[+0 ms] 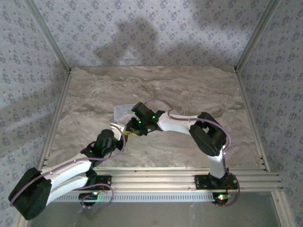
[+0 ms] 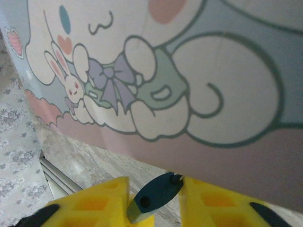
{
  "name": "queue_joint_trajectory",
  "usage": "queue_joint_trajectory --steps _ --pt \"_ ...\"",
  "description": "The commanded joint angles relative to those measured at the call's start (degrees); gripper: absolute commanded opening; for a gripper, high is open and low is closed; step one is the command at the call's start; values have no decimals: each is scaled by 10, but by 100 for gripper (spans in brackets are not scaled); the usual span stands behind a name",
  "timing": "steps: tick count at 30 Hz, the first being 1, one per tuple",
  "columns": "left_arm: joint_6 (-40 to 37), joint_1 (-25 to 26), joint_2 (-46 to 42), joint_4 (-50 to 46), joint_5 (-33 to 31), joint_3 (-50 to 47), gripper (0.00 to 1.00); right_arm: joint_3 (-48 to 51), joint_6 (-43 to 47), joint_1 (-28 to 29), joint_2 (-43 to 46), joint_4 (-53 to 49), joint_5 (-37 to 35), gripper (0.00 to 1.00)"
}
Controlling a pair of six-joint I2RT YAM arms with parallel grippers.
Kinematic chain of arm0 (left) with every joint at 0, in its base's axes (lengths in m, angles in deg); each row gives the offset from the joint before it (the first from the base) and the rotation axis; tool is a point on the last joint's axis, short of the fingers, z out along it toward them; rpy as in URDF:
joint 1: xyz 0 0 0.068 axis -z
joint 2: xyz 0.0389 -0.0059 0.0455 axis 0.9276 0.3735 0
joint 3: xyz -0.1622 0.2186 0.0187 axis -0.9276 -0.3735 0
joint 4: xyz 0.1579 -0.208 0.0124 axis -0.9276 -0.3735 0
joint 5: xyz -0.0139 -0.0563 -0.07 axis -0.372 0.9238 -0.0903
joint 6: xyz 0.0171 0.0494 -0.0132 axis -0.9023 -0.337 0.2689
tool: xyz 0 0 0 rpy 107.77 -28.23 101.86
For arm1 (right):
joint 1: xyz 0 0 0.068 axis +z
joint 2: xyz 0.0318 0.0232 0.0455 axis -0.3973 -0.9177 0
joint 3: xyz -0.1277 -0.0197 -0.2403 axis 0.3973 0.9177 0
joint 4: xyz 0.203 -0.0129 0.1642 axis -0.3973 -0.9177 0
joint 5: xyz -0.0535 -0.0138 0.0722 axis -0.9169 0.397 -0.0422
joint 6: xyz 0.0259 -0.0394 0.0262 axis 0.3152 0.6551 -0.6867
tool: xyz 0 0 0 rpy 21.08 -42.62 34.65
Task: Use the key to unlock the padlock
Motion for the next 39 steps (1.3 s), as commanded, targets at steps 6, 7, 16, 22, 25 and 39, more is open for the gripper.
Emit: queue_joint_trajectory --steps 6,7,16,22,25,39 --pt "-14 6 0 20 -12 21 0 -11 10 5 -2 -33 4 0" --pt "-13 6 1 22 -9 21 0 -9 9 4 -3 -32 4 0" --pt "5 7 6 26 18 31 19 32 -4 -13 20 7 8 0" --pt "56 -5 -37 -2 24 27 46 108 13 -63 75 5 4 0" --pt "80 -18 -56 -33 32 33 47 138 28 -94 101 -3 3 0" --pt "113 -31 -10 -78 58 78 48 164 97 -177 173 -54 4 0"
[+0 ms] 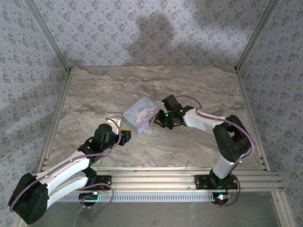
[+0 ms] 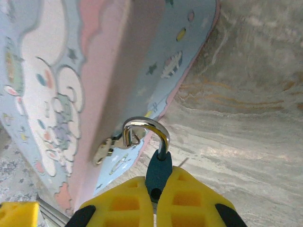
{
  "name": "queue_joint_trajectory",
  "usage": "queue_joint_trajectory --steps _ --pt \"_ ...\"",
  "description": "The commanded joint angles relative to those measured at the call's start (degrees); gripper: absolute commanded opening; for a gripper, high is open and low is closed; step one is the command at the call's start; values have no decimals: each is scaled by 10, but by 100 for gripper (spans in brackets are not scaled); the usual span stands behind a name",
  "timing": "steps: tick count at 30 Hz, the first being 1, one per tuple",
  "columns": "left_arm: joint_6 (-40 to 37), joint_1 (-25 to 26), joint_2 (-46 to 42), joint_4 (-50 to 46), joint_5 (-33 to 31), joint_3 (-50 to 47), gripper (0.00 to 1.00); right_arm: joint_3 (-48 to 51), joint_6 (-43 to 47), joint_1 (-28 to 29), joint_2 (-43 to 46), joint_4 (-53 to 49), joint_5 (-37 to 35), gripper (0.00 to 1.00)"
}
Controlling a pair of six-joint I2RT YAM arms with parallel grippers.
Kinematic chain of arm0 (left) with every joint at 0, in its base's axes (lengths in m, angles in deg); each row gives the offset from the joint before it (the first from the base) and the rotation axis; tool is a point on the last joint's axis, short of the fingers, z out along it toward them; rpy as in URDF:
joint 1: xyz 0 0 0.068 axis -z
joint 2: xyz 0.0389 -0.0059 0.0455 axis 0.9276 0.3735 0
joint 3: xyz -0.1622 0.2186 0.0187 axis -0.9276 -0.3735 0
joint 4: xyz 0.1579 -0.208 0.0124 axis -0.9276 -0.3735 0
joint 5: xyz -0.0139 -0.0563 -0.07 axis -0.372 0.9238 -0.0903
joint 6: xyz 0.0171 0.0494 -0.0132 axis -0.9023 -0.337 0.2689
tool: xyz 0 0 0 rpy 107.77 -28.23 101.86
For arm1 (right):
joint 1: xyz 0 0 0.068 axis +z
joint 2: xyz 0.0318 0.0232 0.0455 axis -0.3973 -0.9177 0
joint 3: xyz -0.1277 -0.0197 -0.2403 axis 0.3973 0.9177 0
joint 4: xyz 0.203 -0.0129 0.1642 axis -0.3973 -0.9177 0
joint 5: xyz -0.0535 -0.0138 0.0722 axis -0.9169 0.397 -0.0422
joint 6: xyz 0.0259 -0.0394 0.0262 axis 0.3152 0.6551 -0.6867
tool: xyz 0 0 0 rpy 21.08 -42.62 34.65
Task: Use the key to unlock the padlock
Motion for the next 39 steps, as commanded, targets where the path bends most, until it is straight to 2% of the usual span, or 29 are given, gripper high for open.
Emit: queue_joint_trajectory --steps 1,9,12,16,18,19,20,26,29,33,35,39 --pt "14 -3 13 0 15 15 48 -3 33 -7 17 -28 3 0" --pt "20 -3 16 -8 10 18 48 -16 41 -12 23 -41 -3 0" --pt "21 -7 6 -48 -10 30 48 -23 59 -22 39 -57 -7 0" --pt "25 -27 -2 -108 -18 57 55 -48 122 -40 62 -113 -6 0" --pt "33 -43 -1 -142 -21 75 67 -71 171 -53 63 -169 1 0" --pt "37 -51 -1 -157 -22 82 80 -82 192 -61 61 -194 5 0" --pt "41 -61 0 -171 -22 91 96 -93 220 -73 56 -217 6 0" --pt "42 -95 -1 -202 -4 116 98 -183 379 -151 -30 -356 -23 0" --pt "38 -100 1 -208 2 124 98 -218 427 -171 -85 -367 -19 0" --pt "36 -102 2 -216 7 127 98 -262 454 -190 -144 -355 24 1" --pt "36 -103 2 -220 7 127 98 -284 461 -193 -163 -364 18 7" --pt "35 -106 0 -227 6 128 98 -320 470 -192 -162 -397 -51 48"
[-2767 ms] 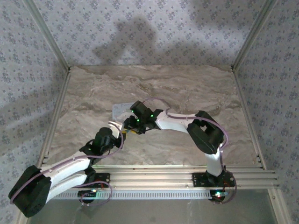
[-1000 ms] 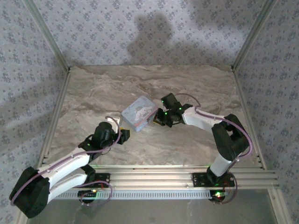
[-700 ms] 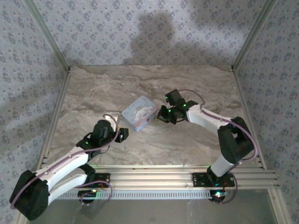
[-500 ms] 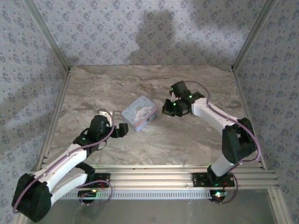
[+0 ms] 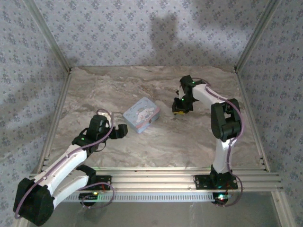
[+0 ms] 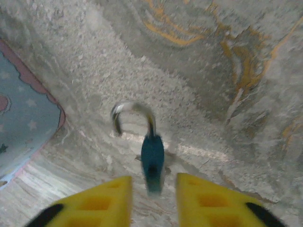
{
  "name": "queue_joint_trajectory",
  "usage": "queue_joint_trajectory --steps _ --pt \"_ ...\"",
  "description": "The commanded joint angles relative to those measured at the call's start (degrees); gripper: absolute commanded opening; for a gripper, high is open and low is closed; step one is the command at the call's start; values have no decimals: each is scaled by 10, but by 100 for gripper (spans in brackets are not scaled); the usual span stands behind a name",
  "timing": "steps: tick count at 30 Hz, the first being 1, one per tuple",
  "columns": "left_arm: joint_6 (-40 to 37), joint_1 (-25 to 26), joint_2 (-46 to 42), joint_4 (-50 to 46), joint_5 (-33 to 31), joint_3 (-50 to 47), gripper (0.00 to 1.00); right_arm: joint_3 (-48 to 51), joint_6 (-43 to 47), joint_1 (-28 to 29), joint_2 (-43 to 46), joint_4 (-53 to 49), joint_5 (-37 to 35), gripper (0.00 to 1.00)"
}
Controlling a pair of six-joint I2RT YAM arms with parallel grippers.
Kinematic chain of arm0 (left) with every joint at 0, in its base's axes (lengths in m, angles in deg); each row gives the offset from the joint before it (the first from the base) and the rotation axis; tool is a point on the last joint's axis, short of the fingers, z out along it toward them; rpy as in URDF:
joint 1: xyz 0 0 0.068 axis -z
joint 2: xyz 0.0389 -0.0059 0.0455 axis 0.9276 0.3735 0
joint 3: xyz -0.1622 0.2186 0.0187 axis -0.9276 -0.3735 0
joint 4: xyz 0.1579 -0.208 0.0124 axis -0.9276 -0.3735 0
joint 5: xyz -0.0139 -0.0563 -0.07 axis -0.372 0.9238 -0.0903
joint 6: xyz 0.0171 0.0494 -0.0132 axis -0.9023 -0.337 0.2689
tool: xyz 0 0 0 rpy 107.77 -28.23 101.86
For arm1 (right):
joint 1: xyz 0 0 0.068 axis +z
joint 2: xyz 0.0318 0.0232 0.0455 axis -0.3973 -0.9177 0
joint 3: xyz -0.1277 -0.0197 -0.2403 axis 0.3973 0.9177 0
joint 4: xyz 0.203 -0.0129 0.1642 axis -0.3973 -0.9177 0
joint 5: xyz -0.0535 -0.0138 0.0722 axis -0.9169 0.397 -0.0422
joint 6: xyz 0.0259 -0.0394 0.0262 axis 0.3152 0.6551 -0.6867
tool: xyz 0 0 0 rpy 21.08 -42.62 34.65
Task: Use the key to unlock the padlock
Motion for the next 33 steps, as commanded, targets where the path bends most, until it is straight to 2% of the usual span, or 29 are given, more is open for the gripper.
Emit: queue_joint_trajectory --steps 1,7,8,14,18,20,23,28,33 --pt "-1 -8 -5 -16 7 23 98 -38 32 -1 24 -42 -39 53" --pt "-8 -34 12 -16 16 54 98 -11 46 -1 135 -39 -105 62" --pt "-18 -39 20 -24 7 68 98 7 47 -1 164 -27 -123 66" --pt "-109 -46 54 -34 -109 131 98 217 45 -6 376 130 -239 81" --pt "-187 -49 75 -4 -151 149 98 358 60 -28 503 247 -285 93" --pt "-221 -49 80 36 -165 136 98 422 73 -32 552 312 -309 100" --pt "-269 -49 83 115 -193 104 98 511 75 -40 612 385 -345 100" --pt "-348 -63 77 291 -196 7 98 611 115 -72 637 479 -333 100" --pt "-307 -113 124 418 -194 -54 98 692 113 -103 651 625 -335 100"
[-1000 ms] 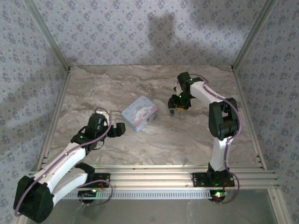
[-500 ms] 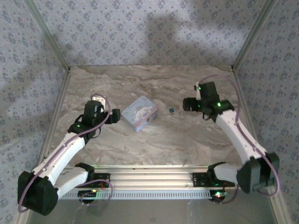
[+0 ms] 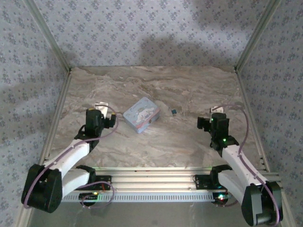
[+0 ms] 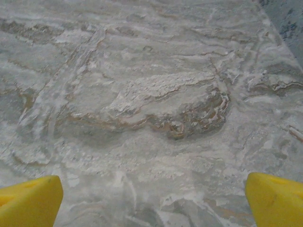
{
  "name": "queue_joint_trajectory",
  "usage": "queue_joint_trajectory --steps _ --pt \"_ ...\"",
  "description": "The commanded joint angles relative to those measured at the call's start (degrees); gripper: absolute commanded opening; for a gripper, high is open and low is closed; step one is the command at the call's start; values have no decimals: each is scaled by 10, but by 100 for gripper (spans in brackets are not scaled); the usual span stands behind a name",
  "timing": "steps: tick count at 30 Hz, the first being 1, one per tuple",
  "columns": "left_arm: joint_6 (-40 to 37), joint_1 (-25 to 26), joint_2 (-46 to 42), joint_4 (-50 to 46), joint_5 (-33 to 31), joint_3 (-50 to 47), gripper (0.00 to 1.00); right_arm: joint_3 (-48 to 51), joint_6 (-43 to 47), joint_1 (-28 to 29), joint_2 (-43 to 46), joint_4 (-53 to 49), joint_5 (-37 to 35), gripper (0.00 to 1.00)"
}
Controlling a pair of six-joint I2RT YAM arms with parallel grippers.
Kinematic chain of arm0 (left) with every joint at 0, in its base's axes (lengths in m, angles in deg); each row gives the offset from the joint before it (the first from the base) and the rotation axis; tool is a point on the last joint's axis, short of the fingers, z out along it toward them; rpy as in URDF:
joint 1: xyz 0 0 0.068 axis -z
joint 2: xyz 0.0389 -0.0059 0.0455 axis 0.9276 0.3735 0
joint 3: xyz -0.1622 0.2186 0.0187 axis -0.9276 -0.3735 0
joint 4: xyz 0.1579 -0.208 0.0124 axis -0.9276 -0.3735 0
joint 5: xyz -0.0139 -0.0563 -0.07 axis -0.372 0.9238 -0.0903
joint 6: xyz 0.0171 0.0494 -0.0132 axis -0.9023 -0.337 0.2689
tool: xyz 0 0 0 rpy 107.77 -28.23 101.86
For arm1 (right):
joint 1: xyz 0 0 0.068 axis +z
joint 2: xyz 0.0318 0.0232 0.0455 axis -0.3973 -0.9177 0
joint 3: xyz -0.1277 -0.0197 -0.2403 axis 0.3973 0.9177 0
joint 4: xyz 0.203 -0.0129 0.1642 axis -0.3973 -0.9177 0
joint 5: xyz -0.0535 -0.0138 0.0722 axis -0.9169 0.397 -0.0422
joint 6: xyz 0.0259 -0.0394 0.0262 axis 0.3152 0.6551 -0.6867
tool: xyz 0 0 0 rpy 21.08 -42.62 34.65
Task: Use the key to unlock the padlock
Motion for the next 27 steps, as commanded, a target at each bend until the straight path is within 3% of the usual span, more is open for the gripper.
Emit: queue_joint_trajectory --steps 1,8,16,21,27 --pt "8 -30 33 167 -10 -29 98 45 14 -23 15 160 -12 100" --pt "45 -70 124 279 -1 -58 98 89 48 -59 -23 291 36 100" --pt "5 -85 172 295 28 -31 98 105 61 -69 -106 409 77 100" --pt "1 -96 210 331 40 -30 98 95 62 -70 -210 498 89 100" --pt "38 -135 237 330 74 -17 98 75 69 -84 -293 553 87 100"
